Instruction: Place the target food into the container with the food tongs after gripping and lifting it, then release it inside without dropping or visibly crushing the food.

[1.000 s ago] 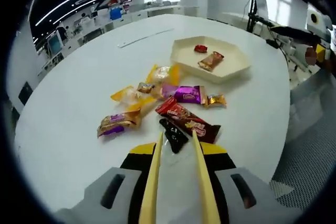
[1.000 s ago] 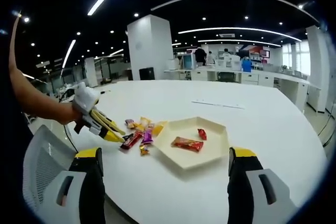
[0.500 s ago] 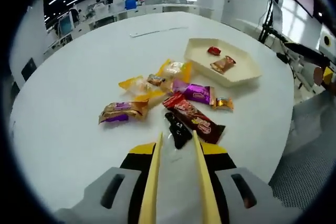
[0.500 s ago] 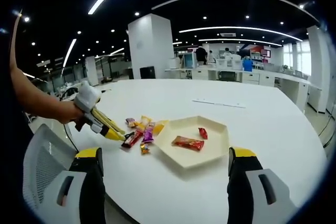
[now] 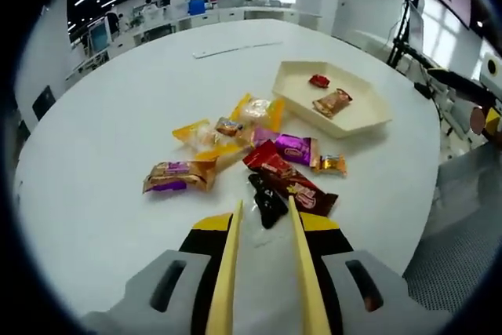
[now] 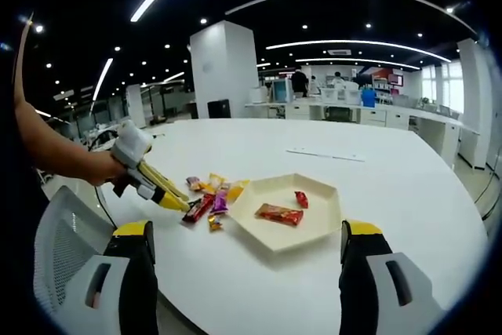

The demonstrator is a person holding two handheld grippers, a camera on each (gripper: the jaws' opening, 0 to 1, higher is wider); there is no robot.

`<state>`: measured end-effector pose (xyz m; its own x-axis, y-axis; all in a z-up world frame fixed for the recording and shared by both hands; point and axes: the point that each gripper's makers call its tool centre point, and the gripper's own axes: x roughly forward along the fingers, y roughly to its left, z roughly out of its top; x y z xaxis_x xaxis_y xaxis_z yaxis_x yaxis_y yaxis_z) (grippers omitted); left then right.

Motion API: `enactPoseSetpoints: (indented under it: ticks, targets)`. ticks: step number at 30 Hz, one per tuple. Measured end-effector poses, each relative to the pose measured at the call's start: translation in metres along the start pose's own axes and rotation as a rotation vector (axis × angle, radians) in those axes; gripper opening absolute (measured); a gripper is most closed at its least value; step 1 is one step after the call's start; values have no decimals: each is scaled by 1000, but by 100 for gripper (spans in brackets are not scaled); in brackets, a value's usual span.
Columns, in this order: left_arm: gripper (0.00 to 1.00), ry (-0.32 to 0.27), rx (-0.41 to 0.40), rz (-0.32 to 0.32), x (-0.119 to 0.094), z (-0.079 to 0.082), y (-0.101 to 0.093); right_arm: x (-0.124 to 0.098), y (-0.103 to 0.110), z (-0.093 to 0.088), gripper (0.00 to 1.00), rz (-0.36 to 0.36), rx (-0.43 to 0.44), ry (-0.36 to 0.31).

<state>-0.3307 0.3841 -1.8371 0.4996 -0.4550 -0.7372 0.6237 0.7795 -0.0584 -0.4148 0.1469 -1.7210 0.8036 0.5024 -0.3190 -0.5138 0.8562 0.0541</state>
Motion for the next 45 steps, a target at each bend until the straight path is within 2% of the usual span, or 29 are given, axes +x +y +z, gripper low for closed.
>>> enactPoseSetpoints:
  ticks: [13, 19, 24, 28, 33, 42, 45]
  targets:
    - [26, 18, -15, 30, 1, 2, -2, 0, 0, 0, 96, 0, -1, 1]
    - [24, 45, 13, 1, -2, -2, -1, 0, -1, 0, 96, -2, 1, -1]
    - [25, 62, -18, -11, -5, -6, 4, 0, -1, 0, 96, 0, 0, 2]
    - [26, 55, 13, 6, -2, -3, 0, 0, 0, -1, 96, 3, -3, 7]
    - [27, 30, 38, -2, 3, 3, -5, 0, 0, -2, 96, 2, -5, 10]
    - [26, 7, -35, -22, 3, 5, -7, 0, -1, -2, 96, -1, -1, 9]
    - [26, 2, -33, -22, 3, 5, -7, 0, -2, -2, 95, -3, 0, 10]
